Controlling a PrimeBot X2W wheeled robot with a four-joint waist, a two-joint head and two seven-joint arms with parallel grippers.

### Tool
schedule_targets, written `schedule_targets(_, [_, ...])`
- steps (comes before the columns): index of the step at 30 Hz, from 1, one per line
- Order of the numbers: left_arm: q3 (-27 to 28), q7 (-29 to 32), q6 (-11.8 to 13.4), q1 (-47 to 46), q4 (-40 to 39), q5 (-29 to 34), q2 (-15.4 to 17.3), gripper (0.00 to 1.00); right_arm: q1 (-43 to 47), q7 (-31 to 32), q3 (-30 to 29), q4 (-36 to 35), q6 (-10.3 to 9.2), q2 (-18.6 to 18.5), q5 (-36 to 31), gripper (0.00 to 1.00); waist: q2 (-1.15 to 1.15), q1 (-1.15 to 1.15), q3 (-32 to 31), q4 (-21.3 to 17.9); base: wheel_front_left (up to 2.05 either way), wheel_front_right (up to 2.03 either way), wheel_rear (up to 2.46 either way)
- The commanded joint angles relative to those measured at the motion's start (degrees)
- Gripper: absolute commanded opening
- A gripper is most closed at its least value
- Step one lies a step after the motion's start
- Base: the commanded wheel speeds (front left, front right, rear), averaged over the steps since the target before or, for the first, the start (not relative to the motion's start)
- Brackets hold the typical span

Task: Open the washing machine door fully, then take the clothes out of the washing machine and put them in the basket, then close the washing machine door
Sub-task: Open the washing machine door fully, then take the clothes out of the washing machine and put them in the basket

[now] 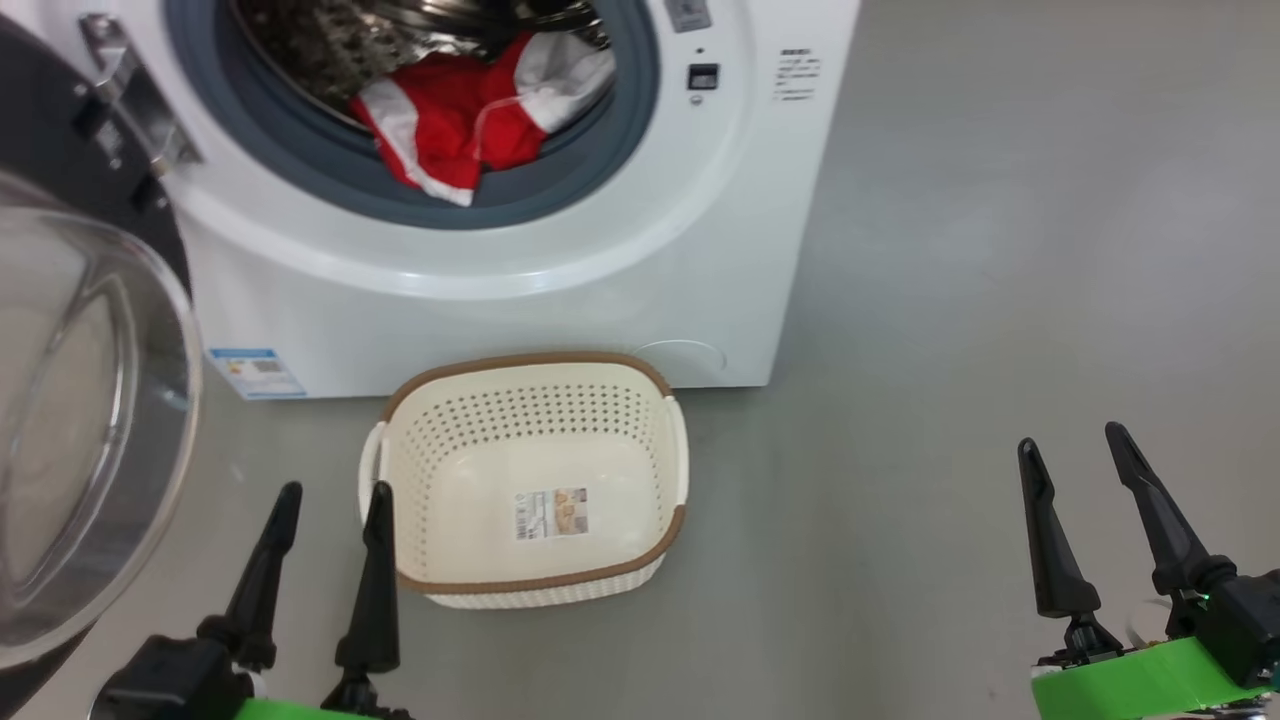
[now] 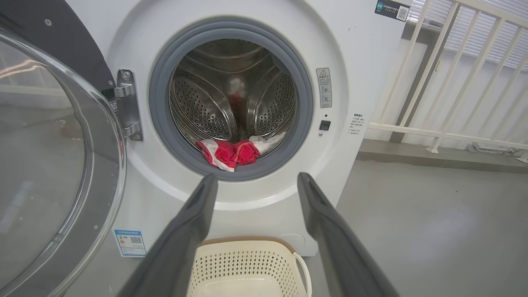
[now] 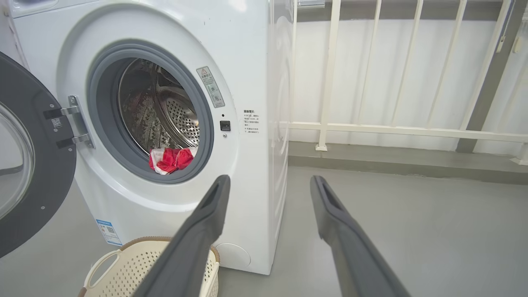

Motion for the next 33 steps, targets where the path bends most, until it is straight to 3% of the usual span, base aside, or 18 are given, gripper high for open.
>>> schedule_targets(1, [2.2, -0.7, 0.6, -0.2, -1.2, 0.8, 1.3, 1.00, -1.5, -0.9, 1.2, -1.5, 0.28, -0.5, 0.2, 1.00, 0.00, 0.00, -1.3, -3.2, 0.00, 0.00, 0.00])
schedule_targets(14, [3.5, -1.1, 2.6, 6.3, -2.0, -0.3, 1.2, 1.00, 2.6, -1.5, 1.5, -2.2, 0.28, -0.5, 0.3, 1.00, 0.00, 0.00, -5.5, -7.9, 0.00, 0.00, 0.00])
schedule_targets(33, [2.3, -0.6, 3.0, 9.1, -1.2, 0.3, 2.2, 1.00, 6.4, -1.6, -0.1, -2.9, 0.28, -0.5, 0.7, 1.00, 0.00, 0.00, -9.9, -6.1, 0.00, 0.00, 0.00])
